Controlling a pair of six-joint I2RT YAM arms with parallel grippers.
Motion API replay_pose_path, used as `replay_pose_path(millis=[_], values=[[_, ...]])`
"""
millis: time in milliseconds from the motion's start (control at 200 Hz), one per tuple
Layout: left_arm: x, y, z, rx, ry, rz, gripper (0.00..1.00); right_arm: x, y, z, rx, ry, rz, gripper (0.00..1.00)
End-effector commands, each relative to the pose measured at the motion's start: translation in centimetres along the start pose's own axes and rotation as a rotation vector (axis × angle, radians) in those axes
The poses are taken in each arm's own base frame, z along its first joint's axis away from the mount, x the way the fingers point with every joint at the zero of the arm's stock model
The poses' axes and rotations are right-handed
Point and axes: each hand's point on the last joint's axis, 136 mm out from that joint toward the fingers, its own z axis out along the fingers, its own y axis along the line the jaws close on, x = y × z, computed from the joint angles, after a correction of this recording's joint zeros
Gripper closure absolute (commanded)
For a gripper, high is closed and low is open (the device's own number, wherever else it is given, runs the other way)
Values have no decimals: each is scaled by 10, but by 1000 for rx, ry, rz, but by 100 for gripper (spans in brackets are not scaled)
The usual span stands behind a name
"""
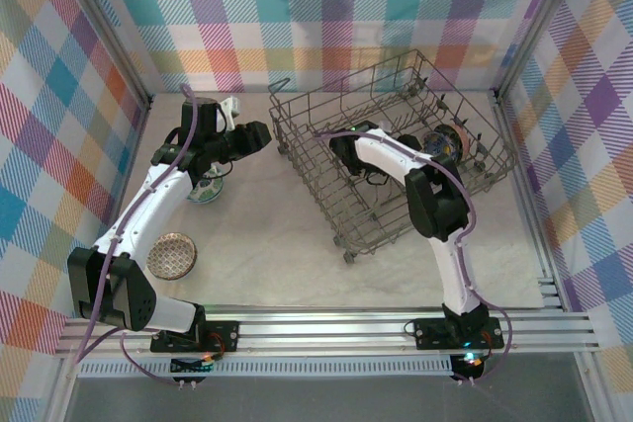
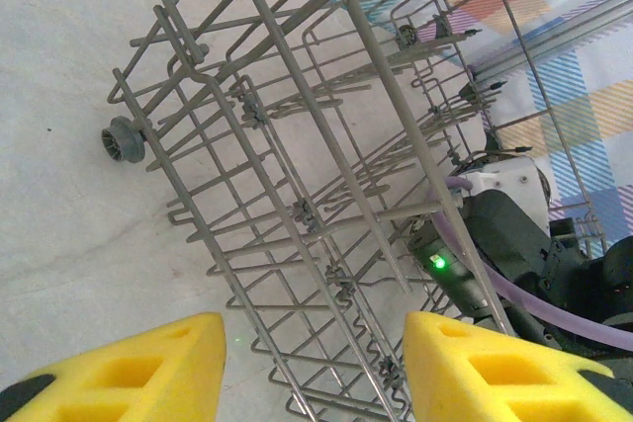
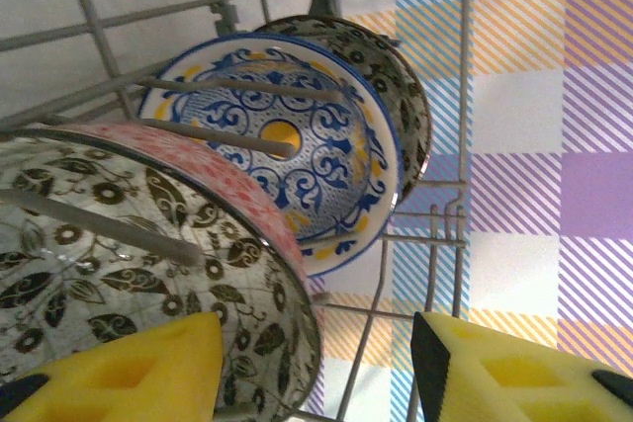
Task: Load the bowls into the dish rack
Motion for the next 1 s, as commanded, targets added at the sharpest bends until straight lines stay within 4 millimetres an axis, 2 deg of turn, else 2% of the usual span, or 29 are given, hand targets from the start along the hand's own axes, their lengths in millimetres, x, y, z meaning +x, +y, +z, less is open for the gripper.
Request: replay_pose_path(millis=[0,150,310,495,605,695,775,850,995], values=[[-9,-3,-6,16,-35,10,49,-9,0,-6,-46,-31,16,45],[-10,-3,-7,14,-35,8,49,-14,-8,-11,-66,-52,39,42],[-7,-2,-7,6,-16,5,49,-16,-24,-20,-109,-76,90,34],[-7,-1,-12,-34,14,17,49,-31,-25,-34,-215,-144,121,24],[-5,5,-16,-80,33,2,49,-39,-18,-43,-313,-186,139,21],[-2,14,-25,-146,19,-5,49,-49,-17,-52,-386,-247,156,20],[1,26,-36,-226,12,-13,49,-57,-17,-64,-463,-309,158,14],[4,36,-48,-300,11,-28,48,-63,-21,-81,-557,-390,154,11],[16,53,-74,-436,35,-55,47,-63,-23,-109,-740,-487,174,7]])
